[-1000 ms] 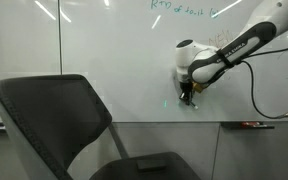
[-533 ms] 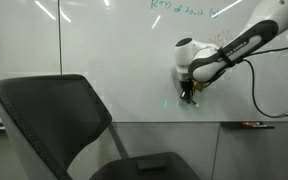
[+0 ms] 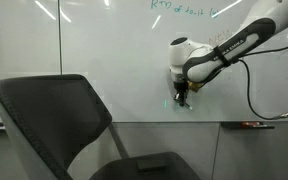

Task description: Use the marker on the chair to draw on the whiteboard

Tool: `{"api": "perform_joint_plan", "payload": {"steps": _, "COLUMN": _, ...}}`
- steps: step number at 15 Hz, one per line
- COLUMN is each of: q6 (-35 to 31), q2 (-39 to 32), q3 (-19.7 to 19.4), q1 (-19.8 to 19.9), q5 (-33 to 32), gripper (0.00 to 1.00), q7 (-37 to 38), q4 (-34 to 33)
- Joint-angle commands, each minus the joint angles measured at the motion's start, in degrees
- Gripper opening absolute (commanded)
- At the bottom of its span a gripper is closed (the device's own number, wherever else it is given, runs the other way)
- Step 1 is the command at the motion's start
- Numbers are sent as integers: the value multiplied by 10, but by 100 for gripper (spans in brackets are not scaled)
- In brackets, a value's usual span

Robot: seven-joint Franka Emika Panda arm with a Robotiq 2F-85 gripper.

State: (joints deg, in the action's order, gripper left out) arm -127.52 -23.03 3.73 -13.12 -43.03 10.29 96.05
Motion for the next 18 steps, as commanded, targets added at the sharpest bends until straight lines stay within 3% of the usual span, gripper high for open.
{"api": "perform_joint_plan", "payload": {"steps": 1, "q6": 9, "q2": -8, "q3": 16, "q1": 2, "q5": 50, "gripper": 6, "q7": -44, "q4": -35}}
{"api": "perform_joint_plan", "payload": {"steps": 5, "q6": 2, "q2": -10, "q3": 15, "q1": -1, "q5": 78, "gripper": 6, "q7": -64, "q4": -51}}
{"api": "perform_joint_plan", "payload": {"steps": 7, "q6": 3, "q2": 14, "q3": 17, "q1": -7, "q5": 80, "gripper": 6, "q7": -58, "q4": -29}}
{"api": "perform_joint_plan", "payload": {"steps": 12, "q6": 27, "q2": 0, "q3": 40, "q1": 2, "q5": 221, "gripper": 6, "q7": -82, "q4": -44}}
{"api": "perform_joint_plan", "payload": {"steps": 18, "q6": 62, "q2": -40, "q3": 24, "q1": 2, "q5": 269, "gripper": 6, "q7": -76, "q4": -97}}
